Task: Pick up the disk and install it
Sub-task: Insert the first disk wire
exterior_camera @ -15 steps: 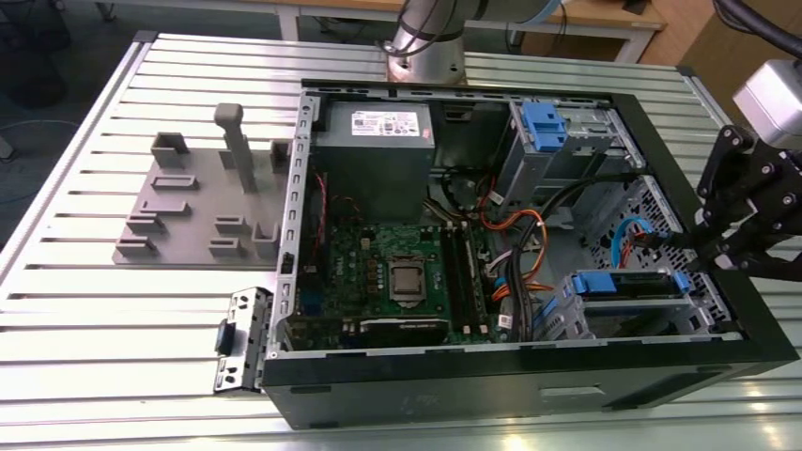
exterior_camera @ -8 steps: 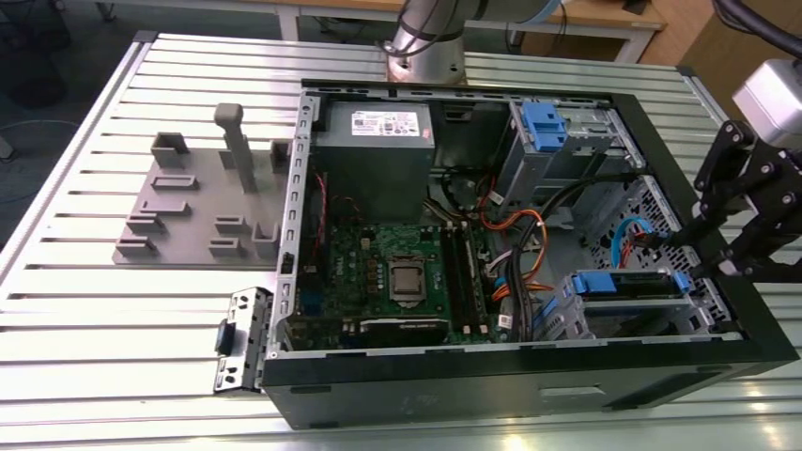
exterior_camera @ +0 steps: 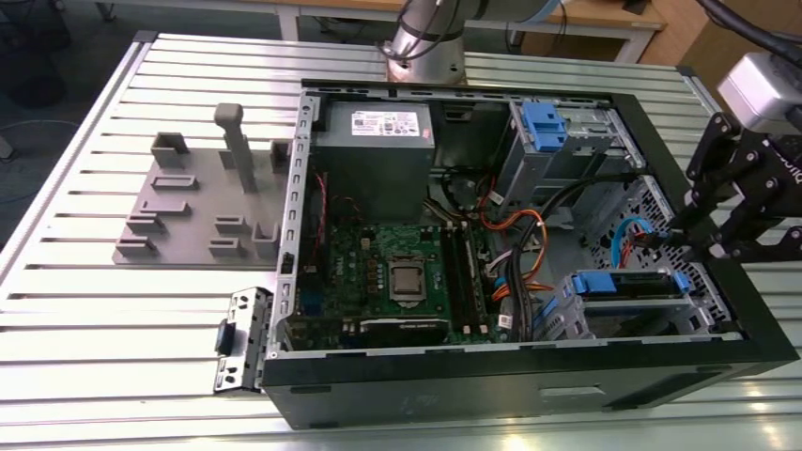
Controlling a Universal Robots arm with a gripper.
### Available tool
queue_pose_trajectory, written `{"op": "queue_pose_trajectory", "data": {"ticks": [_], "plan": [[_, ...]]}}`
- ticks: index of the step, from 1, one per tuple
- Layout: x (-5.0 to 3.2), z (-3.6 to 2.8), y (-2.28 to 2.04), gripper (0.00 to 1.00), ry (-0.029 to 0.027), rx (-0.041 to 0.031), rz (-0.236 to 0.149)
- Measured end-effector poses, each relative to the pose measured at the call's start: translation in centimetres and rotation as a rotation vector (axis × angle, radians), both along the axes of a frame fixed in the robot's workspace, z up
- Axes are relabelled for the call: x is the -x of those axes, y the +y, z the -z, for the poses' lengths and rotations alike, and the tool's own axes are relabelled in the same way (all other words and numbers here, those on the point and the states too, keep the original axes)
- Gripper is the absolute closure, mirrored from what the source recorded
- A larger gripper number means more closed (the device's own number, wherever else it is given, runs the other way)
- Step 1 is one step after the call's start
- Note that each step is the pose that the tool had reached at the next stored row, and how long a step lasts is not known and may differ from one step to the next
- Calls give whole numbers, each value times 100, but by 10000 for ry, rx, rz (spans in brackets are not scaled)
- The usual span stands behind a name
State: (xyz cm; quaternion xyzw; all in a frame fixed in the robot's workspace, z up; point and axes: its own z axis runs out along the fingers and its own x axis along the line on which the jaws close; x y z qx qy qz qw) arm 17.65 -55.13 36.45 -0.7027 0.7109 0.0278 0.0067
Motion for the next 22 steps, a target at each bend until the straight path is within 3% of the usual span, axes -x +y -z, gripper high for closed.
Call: {"op": "queue_pose_trajectory", "data": {"ticks": [4,7,11,22], "plan": [[-82,73,88,59,3,8,0],[-131,127,130,59,7,31,0],[-145,163,138,59,8,85,1],[-143,180,138,59,8,98,1]]}}
